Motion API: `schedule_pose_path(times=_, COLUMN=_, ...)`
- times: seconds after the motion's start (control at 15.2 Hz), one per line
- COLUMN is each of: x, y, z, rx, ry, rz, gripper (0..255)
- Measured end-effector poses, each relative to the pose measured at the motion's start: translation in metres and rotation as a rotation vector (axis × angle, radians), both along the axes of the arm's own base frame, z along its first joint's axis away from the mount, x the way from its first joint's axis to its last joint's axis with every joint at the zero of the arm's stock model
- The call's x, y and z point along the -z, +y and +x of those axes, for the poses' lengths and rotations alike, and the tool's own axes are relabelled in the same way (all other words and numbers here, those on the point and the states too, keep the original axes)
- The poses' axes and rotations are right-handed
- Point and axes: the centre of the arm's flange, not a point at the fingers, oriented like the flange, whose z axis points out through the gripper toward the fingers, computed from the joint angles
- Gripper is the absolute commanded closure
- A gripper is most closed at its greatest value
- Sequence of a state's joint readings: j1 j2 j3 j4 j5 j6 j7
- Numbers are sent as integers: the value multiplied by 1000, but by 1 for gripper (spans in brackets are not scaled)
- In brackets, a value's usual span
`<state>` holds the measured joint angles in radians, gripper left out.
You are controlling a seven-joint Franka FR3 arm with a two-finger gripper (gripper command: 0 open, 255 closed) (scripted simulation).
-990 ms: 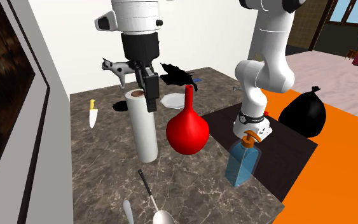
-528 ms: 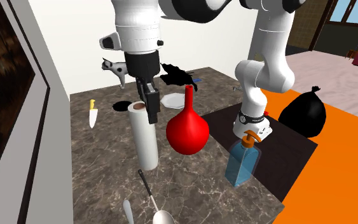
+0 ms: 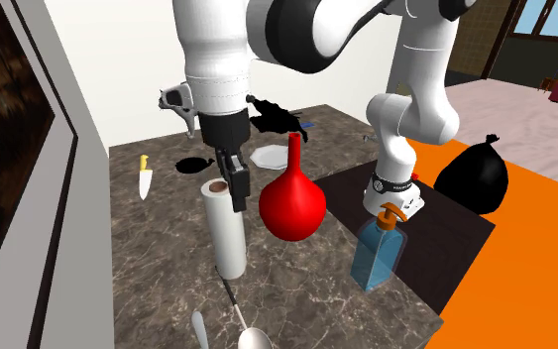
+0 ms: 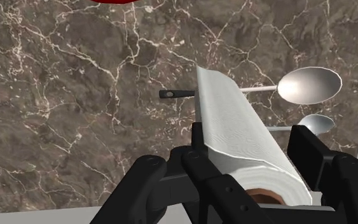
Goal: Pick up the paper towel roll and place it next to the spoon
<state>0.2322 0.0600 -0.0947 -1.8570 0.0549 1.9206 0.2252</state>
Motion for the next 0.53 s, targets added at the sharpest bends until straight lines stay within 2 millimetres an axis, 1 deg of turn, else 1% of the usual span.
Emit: schedule_pose_path(times=0.53, x=42, y=0, z=0, rx=0, ry=0, rz=0, gripper=255)
